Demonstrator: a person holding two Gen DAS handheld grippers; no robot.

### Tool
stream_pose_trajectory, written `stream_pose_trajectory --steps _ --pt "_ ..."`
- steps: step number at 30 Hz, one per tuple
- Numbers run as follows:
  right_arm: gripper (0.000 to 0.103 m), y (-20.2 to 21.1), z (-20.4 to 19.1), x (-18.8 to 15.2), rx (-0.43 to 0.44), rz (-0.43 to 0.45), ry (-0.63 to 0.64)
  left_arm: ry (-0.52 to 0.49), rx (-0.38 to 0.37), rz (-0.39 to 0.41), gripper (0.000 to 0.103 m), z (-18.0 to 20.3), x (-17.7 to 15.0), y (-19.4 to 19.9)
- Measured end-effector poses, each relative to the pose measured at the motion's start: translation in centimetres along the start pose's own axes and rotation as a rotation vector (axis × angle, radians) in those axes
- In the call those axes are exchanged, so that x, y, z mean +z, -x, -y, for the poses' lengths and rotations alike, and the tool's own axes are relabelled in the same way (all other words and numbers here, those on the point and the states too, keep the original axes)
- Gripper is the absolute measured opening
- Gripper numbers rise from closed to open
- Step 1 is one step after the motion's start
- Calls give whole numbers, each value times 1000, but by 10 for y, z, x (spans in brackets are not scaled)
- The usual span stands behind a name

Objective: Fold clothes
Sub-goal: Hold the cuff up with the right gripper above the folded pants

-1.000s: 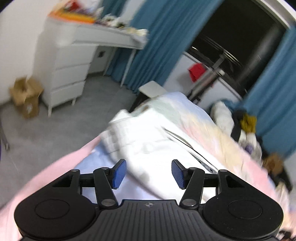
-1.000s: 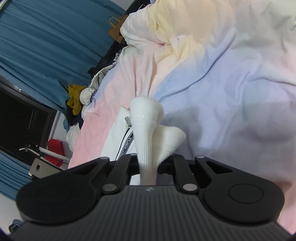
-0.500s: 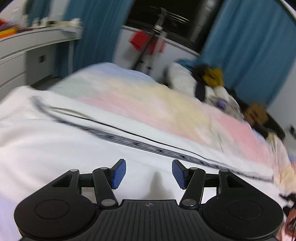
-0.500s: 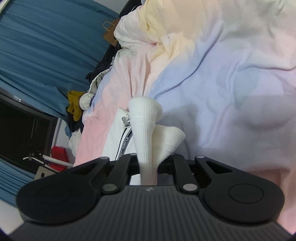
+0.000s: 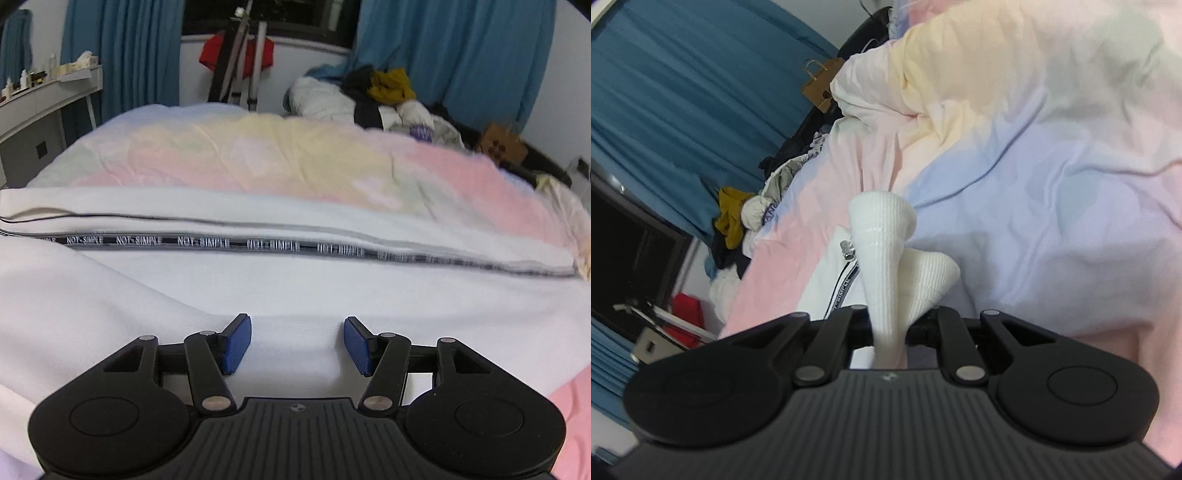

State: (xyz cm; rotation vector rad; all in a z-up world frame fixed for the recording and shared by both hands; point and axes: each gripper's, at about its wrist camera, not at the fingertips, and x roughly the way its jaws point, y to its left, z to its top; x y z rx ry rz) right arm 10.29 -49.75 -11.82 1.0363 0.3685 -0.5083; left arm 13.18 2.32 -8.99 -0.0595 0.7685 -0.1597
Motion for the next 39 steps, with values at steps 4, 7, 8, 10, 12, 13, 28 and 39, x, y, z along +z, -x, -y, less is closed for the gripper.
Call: stream_pose_trajectory --steps 4,7,8,10,12,13,28,39 --pt "11 4 -10 0 2 28 53 -19 0 9 58 -3 -3 1" --pt "11 11 -23 0 35 63 105 -22 -2 21 58 -4 -4 2" --pt "11 14 -27 0 52 75 116 -27 0 27 58 -4 -4 4" --pt "11 18 -33 0 72 92 140 -39 1 31 58 -3 -5 6" --pt "12 17 -33 2 71 92 152 -38 3 30 58 -4 -3 10" --pt "12 16 -33 2 65 89 156 -34 3 29 59 -4 -2 13" --pt "12 55 -83 -8 117 200 371 -41 -21 -8 62 -11 -2 18" --pt "12 131 -221 -138 341 384 1017 121 -56 69 67 -44 13 51"
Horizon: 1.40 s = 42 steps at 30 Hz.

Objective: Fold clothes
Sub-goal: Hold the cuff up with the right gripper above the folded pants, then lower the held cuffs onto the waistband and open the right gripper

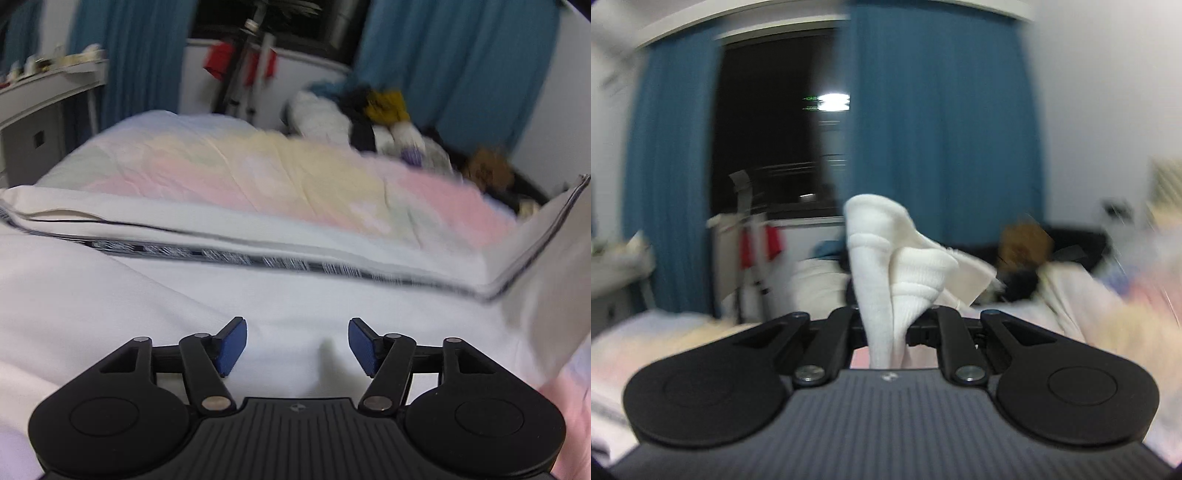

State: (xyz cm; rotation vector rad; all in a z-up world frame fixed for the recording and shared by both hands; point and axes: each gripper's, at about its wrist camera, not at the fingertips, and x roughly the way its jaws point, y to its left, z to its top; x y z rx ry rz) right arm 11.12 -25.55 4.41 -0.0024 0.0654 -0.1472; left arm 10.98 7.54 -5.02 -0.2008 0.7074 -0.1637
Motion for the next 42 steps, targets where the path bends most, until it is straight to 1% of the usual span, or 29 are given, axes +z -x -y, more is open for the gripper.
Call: stream_pose_trajectory --steps 1,2,4,6,8,10,14,16,19,22,23,25,28,31,33,35,38,39,42 --pt "12 5 -21 1 36 7 49 36 7 25 71 -5 3 6" --pt "12 11 -44 -1 79 6 92 77 -8 47 73 -12 5 12" --pt "12 19 -84 -12 166 -26 157 159 -38 90 74 -27 9 25" --pt "12 27 -122 -30 250 -73 233 238 -82 113 75 -43 13 34" --pt "12 35 -157 -59 336 -146 339 313 -125 122 78 -58 14 38" --pt "12 40 -184 -92 418 -243 435 365 -164 103 79 -68 15 36" --pt "12 44 -211 -145 458 -384 562 413 -220 29 79 -75 12 21" --pt "12 43 -206 -139 460 -377 521 409 -220 18 79 -74 11 16" --pt "12 47 -203 -128 448 -347 446 395 -213 30 79 -72 11 13" --pt "12 57 -208 -121 417 -273 425 403 -211 43 79 -73 12 12" --pt "12 58 -208 -117 416 -265 392 406 -212 48 79 -72 11 13" --pt "13 55 -209 -112 437 -283 323 408 -216 62 79 -71 12 14" --pt "13 61 -220 -120 472 -273 357 406 -222 92 79 -71 13 16" --pt "13 55 -227 -141 528 -303 375 402 -212 110 79 -69 13 14" --pt "13 54 -227 -147 537 -282 389 387 -170 124 79 -67 12 13" --pt "13 59 -226 -136 524 -239 348 372 -127 137 79 -65 12 13" --pt "13 67 -225 -120 541 -169 309 372 -126 149 79 -65 9 16" --pt "13 67 -227 -119 562 -171 304 368 -118 155 79 -65 9 17" --pt "13 67 -240 -134 603 -236 353 363 -84 170 79 -65 6 16"
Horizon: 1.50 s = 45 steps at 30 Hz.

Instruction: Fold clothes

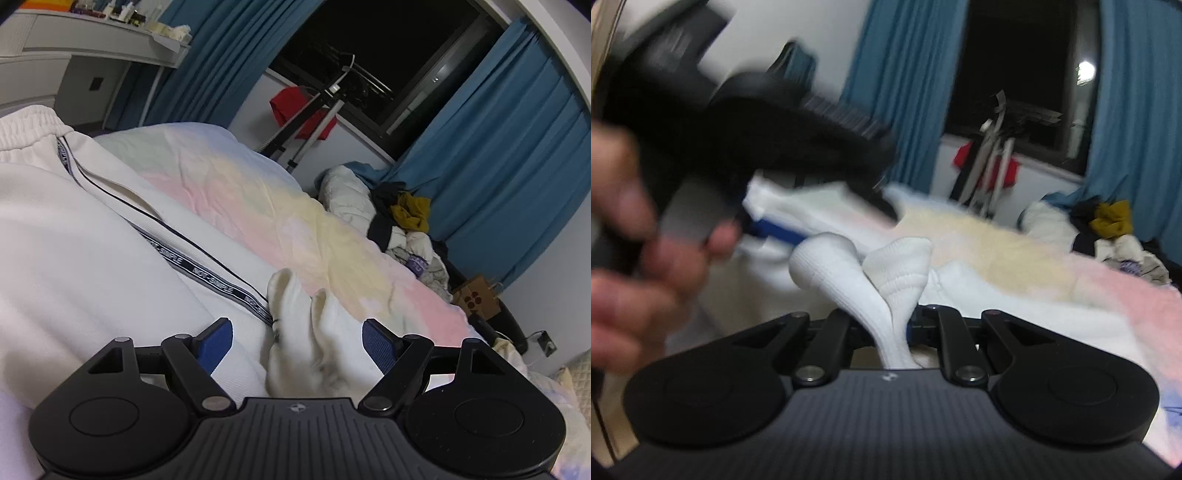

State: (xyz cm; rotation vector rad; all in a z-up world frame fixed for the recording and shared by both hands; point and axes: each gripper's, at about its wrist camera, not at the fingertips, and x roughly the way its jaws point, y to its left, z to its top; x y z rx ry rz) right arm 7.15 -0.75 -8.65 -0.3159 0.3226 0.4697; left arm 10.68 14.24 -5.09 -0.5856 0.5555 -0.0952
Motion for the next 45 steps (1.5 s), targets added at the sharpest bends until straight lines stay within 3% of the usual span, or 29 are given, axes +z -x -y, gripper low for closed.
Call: stream_pose_trajectory --steps 3,8,12,14,17,19,21,24,28,31,35,39,45 --pt "14 -9 -5 -20 34 -37 11 -19 54 16 79 0 -4 -3" --pt "15 -10 19 -11 105 -39 -134 -81 124 20 80 4 -11 2" --pt "19 -18 32 -11 135 -39 -146 -60 185 -17 80 -2 -6 17" --pt "24 -18 36 -10 143 -35 -165 -29 185 -21 80 -8 2 34" --pt "41 -11 36 -6 170 -18 -187 -17 210 -28 80 -14 17 57" --pt "69 -4 34 -4 201 3 -198 -38 239 -26 80 -20 27 71" --pt "79 5 35 0 229 42 -206 -64 270 -15 81 -26 37 82" --pt "80 21 38 13 247 93 -221 -98 307 7 83 -37 48 98" --pt "80 46 54 28 269 174 -285 -33 310 38 85 -62 48 110" --pt "80 57 73 30 190 205 -341 72 294 13 85 -82 49 110" --pt "80 56 104 25 21 211 -385 133 292 86 85 -96 53 123" --pt "80 49 138 18 -140 213 -437 225 272 85 85 -115 53 130" --pt "80 4 154 -11 -159 18 -522 288 261 81 85 -128 51 132"
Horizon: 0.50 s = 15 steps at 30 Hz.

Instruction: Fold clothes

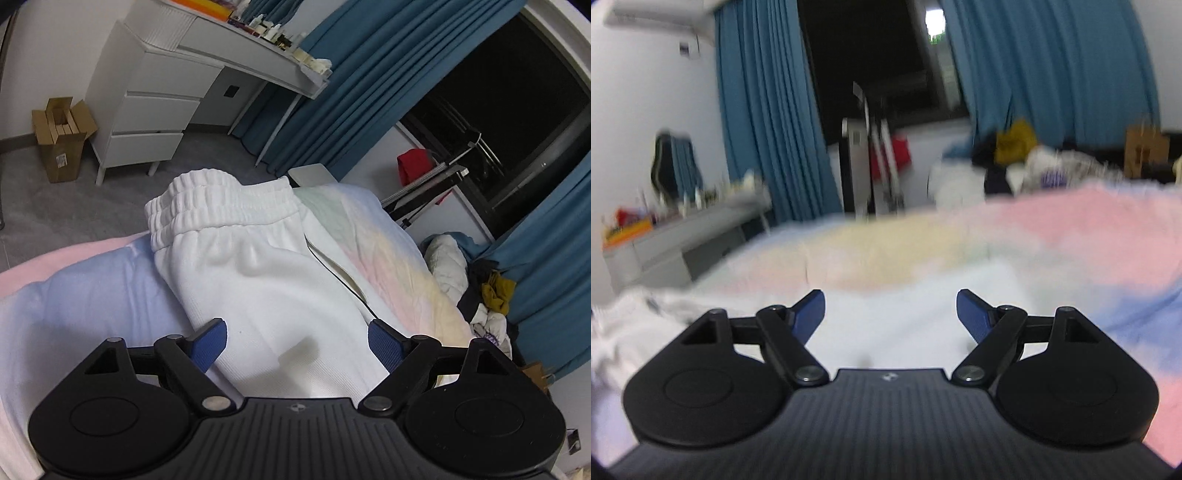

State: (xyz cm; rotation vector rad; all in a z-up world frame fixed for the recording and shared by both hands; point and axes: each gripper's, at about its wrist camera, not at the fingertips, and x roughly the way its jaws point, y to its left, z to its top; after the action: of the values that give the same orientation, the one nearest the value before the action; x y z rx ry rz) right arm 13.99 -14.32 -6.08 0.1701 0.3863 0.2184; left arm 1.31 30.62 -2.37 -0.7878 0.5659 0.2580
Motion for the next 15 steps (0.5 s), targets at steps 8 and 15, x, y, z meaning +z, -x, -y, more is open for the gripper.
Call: stream_pose_trajectory --steps 8,15 --pt "80 -29 -14 -27 -50 -135 131 21 6 7 86 -5 0 1" --pt "80 -20 -10 -20 -43 -129 55 34 27 14 86 2 0 1"
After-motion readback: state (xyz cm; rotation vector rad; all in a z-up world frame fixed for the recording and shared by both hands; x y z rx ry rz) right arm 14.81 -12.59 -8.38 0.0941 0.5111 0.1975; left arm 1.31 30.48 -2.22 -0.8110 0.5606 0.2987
